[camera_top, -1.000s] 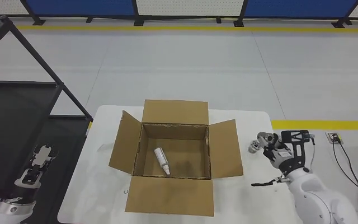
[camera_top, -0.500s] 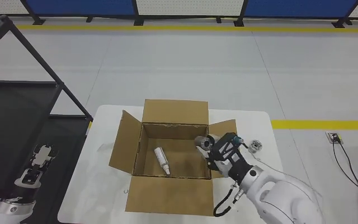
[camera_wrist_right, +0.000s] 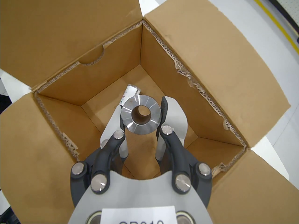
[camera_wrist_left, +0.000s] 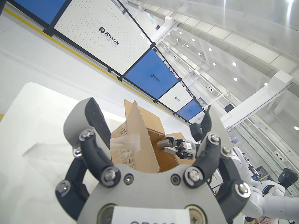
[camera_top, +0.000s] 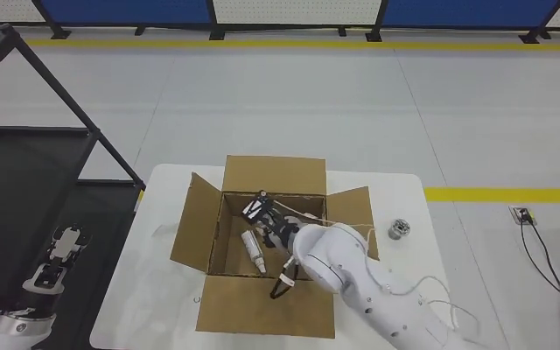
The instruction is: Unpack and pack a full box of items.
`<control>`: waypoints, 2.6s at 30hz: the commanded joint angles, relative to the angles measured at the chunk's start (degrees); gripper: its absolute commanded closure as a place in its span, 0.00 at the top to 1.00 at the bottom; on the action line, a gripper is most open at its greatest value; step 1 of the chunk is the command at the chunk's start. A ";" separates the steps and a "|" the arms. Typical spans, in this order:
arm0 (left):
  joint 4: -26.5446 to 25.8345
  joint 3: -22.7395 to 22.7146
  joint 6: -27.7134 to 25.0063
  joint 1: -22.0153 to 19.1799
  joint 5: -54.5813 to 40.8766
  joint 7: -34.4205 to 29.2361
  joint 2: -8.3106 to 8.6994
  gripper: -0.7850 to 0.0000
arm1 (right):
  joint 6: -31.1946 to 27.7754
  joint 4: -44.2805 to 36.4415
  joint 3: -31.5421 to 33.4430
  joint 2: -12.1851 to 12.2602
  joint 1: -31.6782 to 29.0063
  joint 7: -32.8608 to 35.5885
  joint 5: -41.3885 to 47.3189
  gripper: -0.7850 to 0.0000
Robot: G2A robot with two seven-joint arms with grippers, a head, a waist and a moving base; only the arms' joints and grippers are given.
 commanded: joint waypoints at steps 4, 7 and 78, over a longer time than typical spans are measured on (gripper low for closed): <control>0.00 0.00 0.00 0.00 0.00 0.00 0.00 1.00 | 0.66 14.05 -5.28 -4.12 6.48 -1.31 3.95 0.00; 0.00 0.00 0.00 0.00 0.00 0.00 0.00 1.00 | 1.19 20.83 -7.75 -6.51 8.95 -2.12 5.48 0.00; 0.00 0.00 0.00 0.00 0.00 0.00 0.00 1.00 | 0.17 -36.86 47.37 1.70 -39.24 -13.31 -13.27 1.00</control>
